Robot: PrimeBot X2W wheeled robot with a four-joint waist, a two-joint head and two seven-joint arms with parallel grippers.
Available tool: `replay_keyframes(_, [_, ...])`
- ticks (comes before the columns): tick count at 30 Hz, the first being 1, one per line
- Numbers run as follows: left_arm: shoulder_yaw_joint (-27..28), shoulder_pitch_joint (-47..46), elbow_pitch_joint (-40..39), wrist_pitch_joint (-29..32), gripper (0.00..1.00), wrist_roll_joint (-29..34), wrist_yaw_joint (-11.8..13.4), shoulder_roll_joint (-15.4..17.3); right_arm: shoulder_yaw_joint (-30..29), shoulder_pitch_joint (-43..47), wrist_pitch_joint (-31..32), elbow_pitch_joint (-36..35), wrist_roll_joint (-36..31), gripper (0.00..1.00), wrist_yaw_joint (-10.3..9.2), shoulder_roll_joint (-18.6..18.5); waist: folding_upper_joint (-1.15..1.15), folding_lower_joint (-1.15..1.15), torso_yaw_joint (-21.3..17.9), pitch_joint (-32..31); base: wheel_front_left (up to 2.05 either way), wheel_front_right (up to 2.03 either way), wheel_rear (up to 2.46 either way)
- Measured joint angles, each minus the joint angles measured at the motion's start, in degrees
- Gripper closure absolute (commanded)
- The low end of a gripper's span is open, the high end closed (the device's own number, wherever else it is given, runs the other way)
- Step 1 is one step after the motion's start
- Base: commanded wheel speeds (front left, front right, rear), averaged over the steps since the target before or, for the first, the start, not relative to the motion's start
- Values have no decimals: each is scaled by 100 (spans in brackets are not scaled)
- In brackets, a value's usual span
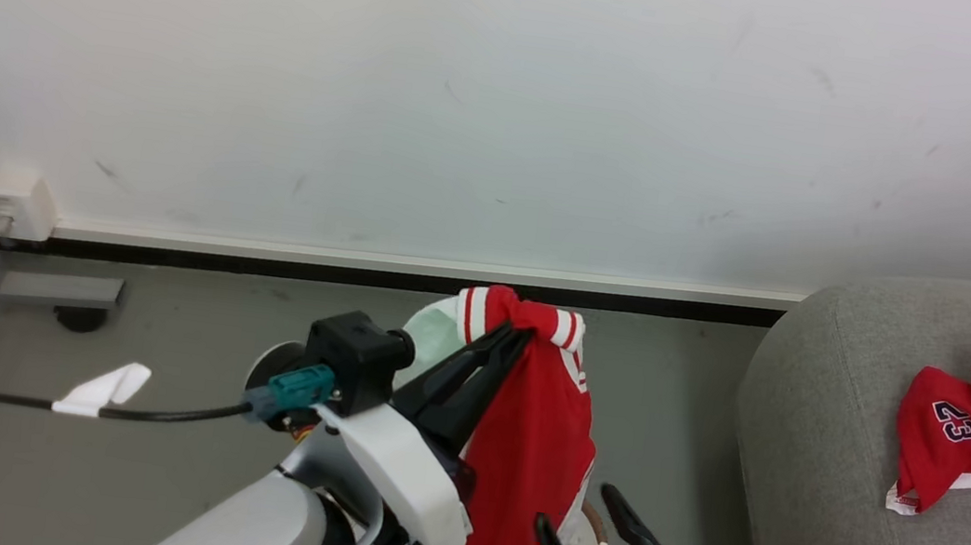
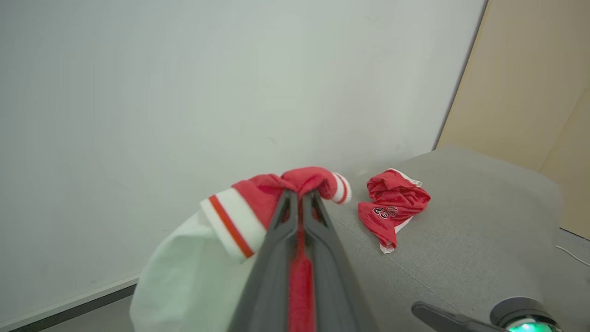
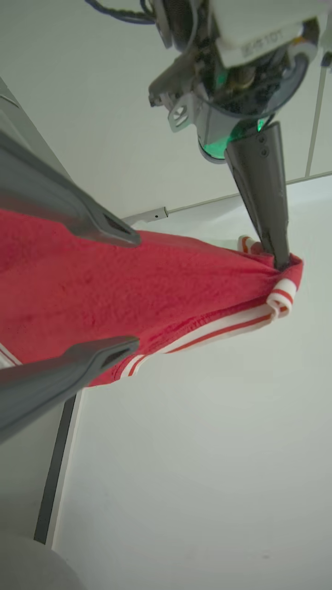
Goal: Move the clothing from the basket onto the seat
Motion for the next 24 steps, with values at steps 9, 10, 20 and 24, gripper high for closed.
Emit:
replay_keyframes(9, [-223,8,-141,118,100,20,7,-98,393,-893,-1,1012,-225,0,-1,5,0,1,89,14,0,0,0])
replay_keyframes(10, [-247,12,-153,119,100,20,4,-115,436,-982,0,1254,-331,0,-1,-4,0,1,95,6,0,0,0])
replay_keyframes(20, [-281,57,-131,125,100,18,15,-121,378,-1513,1,1930,-281,100,0,-2,0,1,126,-10,0,0,0])
replay_keyframes(24, [-213,112,-86,24,83,80,119,-11,223,-1523,1,1860,-208,100,0,-2,0,1,72,4,0,0,0])
